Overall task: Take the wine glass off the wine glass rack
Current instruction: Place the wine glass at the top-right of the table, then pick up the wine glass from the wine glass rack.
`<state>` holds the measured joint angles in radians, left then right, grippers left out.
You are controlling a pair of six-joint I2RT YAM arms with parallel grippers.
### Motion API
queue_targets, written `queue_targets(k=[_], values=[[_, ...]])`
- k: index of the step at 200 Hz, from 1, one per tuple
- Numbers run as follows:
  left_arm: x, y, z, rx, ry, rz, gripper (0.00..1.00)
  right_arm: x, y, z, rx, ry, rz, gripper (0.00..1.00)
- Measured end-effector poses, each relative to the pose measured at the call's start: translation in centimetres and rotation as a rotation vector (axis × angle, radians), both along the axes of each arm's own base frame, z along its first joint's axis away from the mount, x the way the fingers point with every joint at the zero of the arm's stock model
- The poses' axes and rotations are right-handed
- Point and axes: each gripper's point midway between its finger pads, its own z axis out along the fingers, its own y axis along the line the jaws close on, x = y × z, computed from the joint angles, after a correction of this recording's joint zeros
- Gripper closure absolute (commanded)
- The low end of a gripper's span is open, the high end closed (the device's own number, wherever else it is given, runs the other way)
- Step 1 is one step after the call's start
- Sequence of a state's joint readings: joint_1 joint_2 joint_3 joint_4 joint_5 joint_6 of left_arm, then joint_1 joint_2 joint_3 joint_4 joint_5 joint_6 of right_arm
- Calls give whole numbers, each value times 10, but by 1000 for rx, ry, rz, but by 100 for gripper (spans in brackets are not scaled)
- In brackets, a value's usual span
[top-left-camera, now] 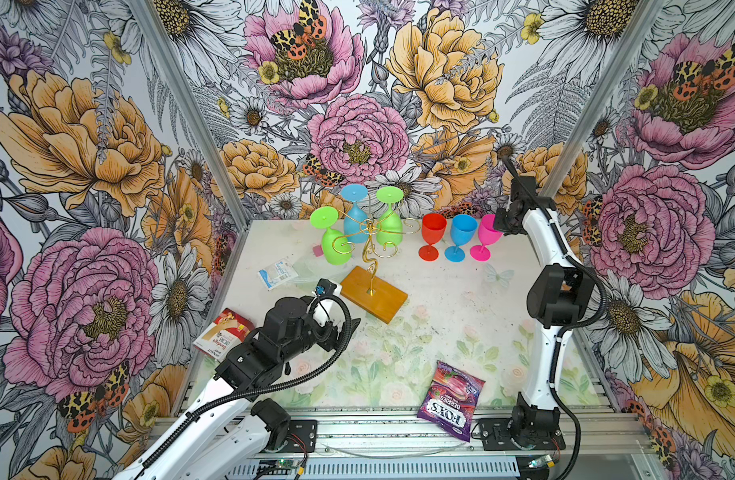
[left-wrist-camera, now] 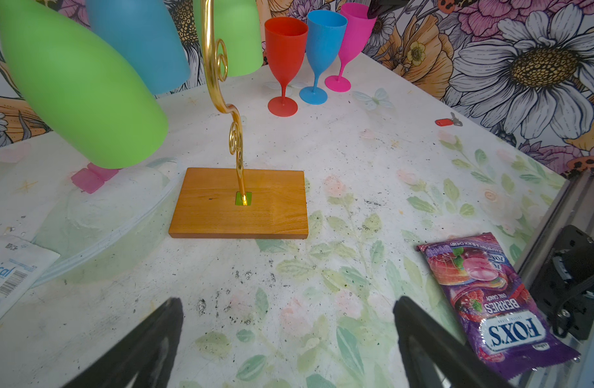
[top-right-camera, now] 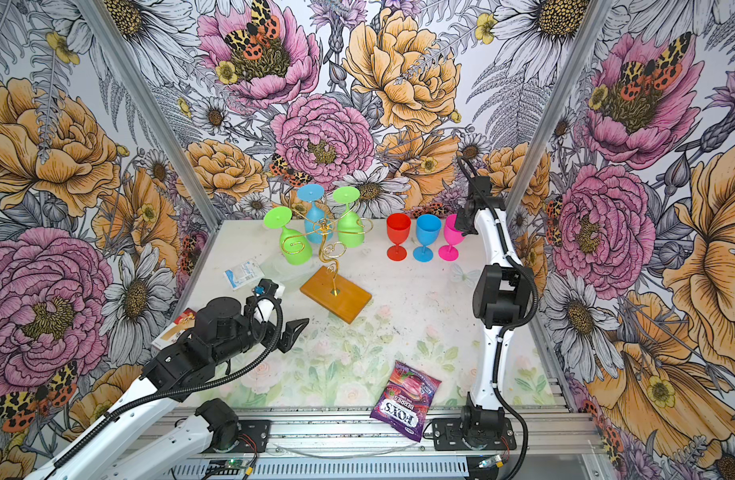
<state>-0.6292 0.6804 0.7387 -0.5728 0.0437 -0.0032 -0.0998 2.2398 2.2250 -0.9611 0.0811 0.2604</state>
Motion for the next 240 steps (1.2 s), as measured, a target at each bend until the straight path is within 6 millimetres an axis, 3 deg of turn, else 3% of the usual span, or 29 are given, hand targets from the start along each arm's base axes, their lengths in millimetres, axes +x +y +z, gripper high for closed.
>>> queue_targets(k=[73, 97, 130, 154, 173, 208, 240], values=[[3, 4, 0, -19, 13, 16, 1, -1, 1, 8, 9, -16, -7, 67], [8, 11, 0, -35, 24, 55, 1, -4, 2, 29, 3, -53, -3, 59], [15, 27, 6, -95, 40, 137, 1, -17, 12, 75, -12, -133, 32, 40], [21, 41, 10, -158, 59, 207, 1, -32, 38, 106, -5, -184, 99, 33], [24, 49, 12, -207, 84, 248, 1, -43, 61, 119, 17, -206, 160, 29], [31, 62, 26, -293, 111, 312, 1, -66, 97, 109, 75, -180, 256, 28], [39, 78, 42, -365, 109, 395, 2, -90, 108, 93, 124, -155, 292, 28]])
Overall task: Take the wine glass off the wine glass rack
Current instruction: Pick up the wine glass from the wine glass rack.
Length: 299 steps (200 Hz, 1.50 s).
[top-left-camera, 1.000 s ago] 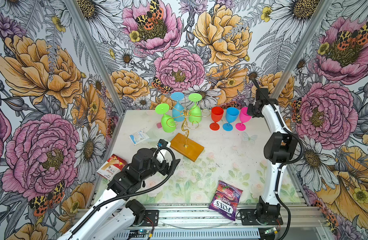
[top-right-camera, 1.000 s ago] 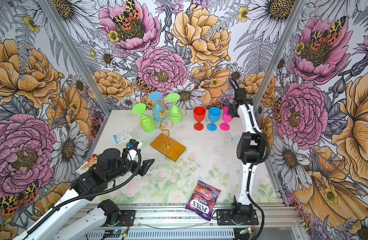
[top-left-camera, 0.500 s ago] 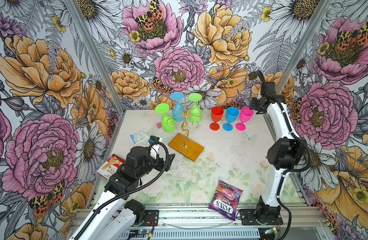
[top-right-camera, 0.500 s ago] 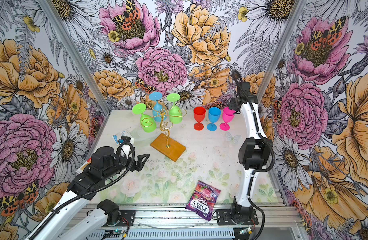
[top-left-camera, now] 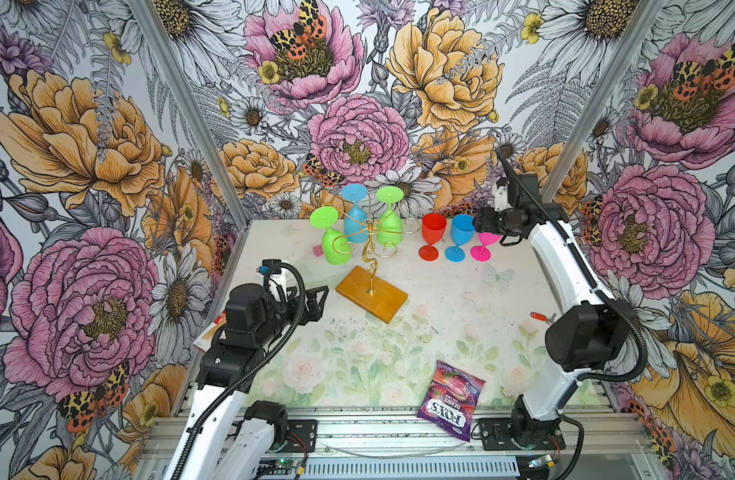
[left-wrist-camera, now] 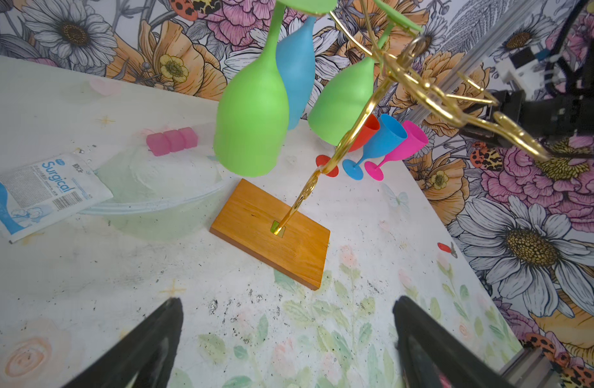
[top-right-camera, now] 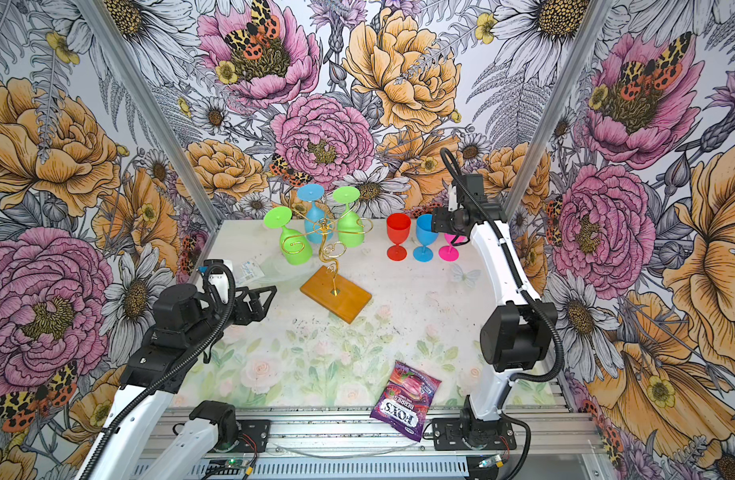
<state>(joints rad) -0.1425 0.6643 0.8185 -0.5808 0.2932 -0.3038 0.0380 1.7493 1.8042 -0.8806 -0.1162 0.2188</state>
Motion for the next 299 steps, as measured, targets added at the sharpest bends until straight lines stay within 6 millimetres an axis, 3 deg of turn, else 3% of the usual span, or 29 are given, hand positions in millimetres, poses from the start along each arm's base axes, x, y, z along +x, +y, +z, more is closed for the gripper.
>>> queue_targets(k=[62, 125, 169, 204, 230, 272, 299], values=[[30, 21, 28, -138, 41, 123, 5, -36, 17, 12, 96, -84, 61, 29], [72, 28, 49, -350, 45, 184, 19, -55, 27, -14, 160, -55, 86, 30], [113, 22, 52, -513, 90, 164, 26, -61, 32, -15, 197, -66, 95, 31], [134, 17, 54, -599, 112, 143, 34, -66, 35, -10, 217, -91, 104, 31], [145, 14, 59, -646, 112, 128, 42, -68, 36, -10, 227, -98, 106, 31], [161, 10, 61, -691, 119, 105, 44, -71, 38, -15, 243, -84, 104, 31], [167, 8, 64, -701, 119, 96, 52, -73, 38, -13, 248, -88, 106, 32]])
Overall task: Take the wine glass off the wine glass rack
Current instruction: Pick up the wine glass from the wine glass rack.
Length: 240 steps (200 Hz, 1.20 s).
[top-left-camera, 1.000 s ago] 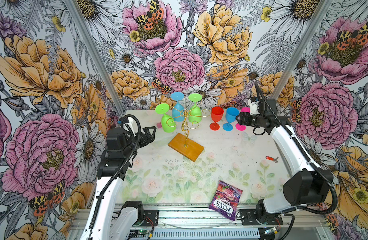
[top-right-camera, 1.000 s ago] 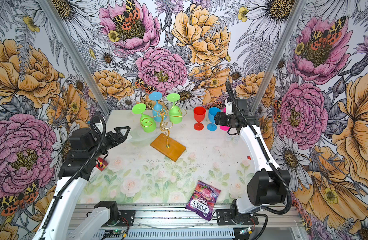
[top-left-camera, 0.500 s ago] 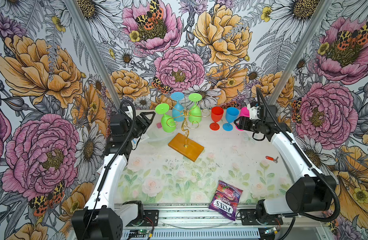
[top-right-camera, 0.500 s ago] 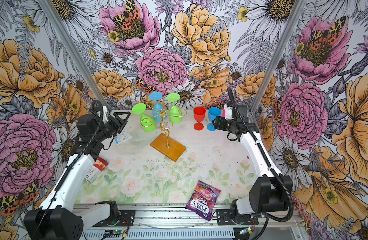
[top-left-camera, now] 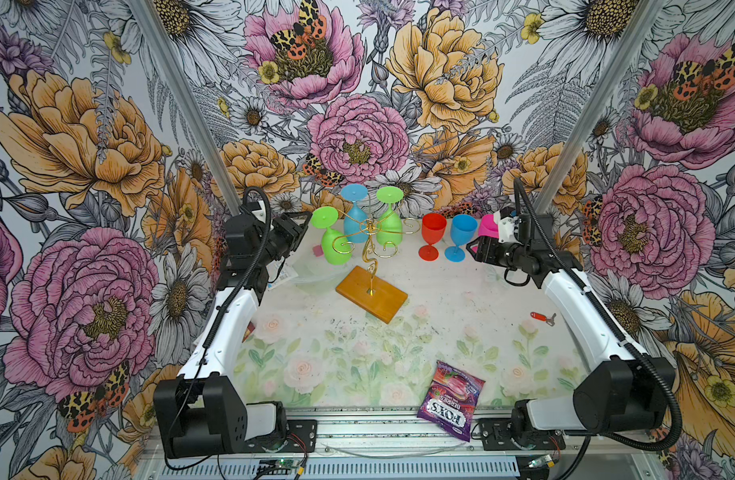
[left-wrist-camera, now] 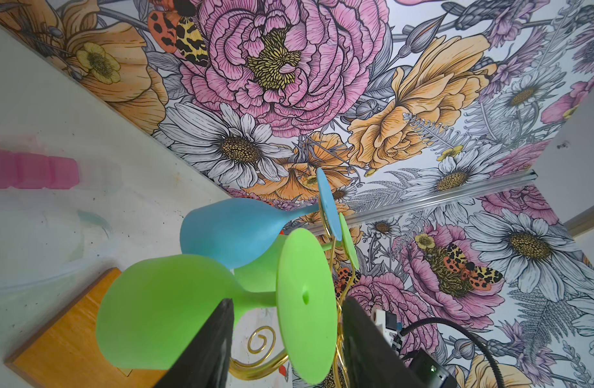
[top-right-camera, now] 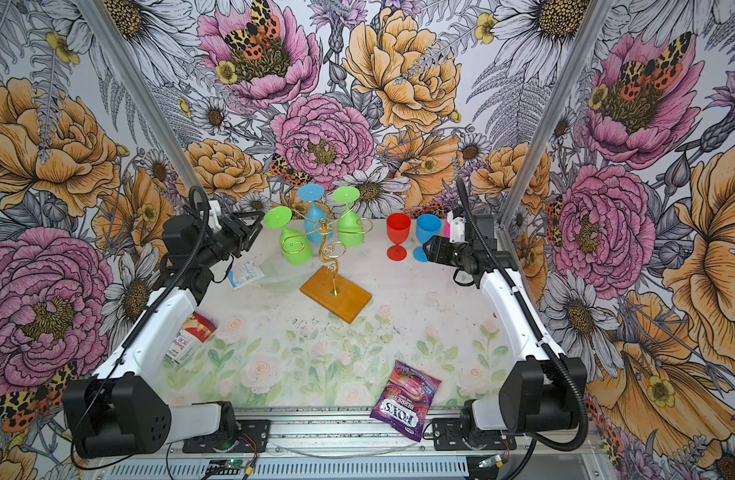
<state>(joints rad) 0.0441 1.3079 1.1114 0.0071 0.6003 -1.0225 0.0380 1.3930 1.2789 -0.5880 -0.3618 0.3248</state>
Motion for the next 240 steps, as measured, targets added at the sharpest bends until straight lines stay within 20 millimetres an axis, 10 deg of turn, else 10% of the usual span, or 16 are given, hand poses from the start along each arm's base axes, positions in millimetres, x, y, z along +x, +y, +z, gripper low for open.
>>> queue_targets(k=[240], values=[[3, -16, -1, -26, 10, -51, 82, 0, 0, 1, 16, -12, -10, 33]])
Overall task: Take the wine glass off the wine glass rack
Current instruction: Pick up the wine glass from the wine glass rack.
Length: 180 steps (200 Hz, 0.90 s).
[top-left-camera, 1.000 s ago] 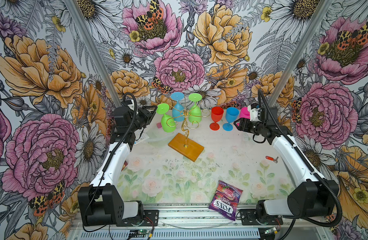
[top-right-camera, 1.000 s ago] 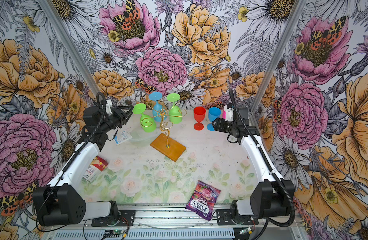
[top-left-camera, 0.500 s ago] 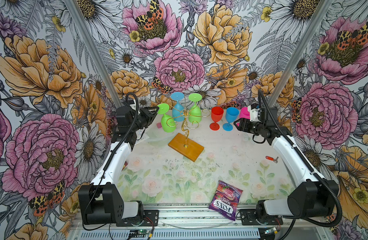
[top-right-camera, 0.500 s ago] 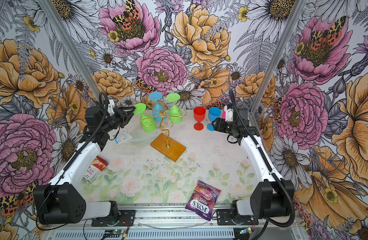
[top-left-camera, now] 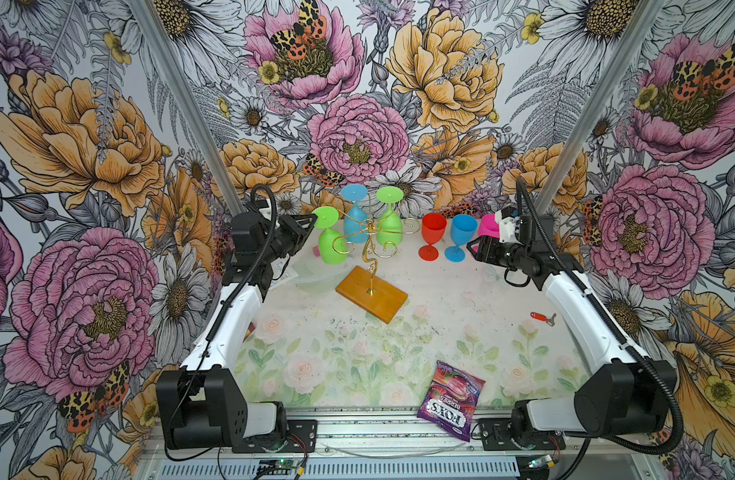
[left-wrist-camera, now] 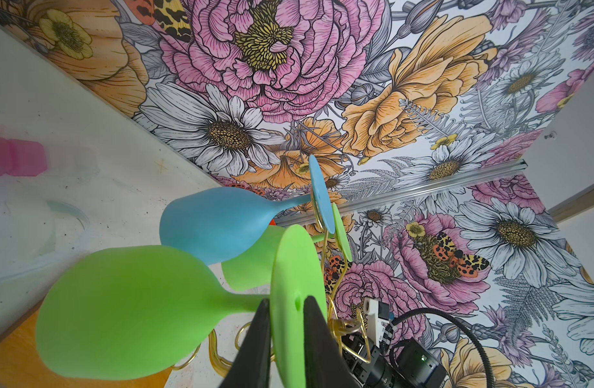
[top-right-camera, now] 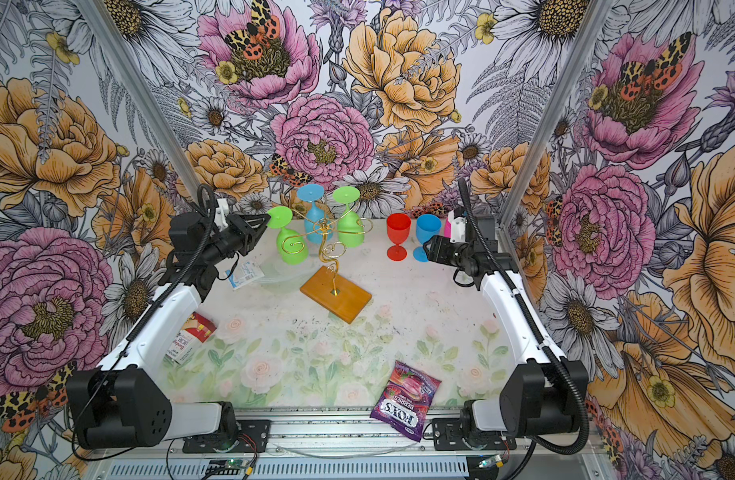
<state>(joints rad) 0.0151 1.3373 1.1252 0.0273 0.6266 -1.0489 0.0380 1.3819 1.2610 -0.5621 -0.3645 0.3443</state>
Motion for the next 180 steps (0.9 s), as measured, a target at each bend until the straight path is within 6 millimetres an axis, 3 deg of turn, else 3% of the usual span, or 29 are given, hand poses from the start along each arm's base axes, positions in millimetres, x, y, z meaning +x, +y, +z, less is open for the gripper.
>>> queue_targets(k=[180], values=[[-7, -3, 11, -31, -7, -13, 96, -2, 0, -2, 5, 3, -4, 34]])
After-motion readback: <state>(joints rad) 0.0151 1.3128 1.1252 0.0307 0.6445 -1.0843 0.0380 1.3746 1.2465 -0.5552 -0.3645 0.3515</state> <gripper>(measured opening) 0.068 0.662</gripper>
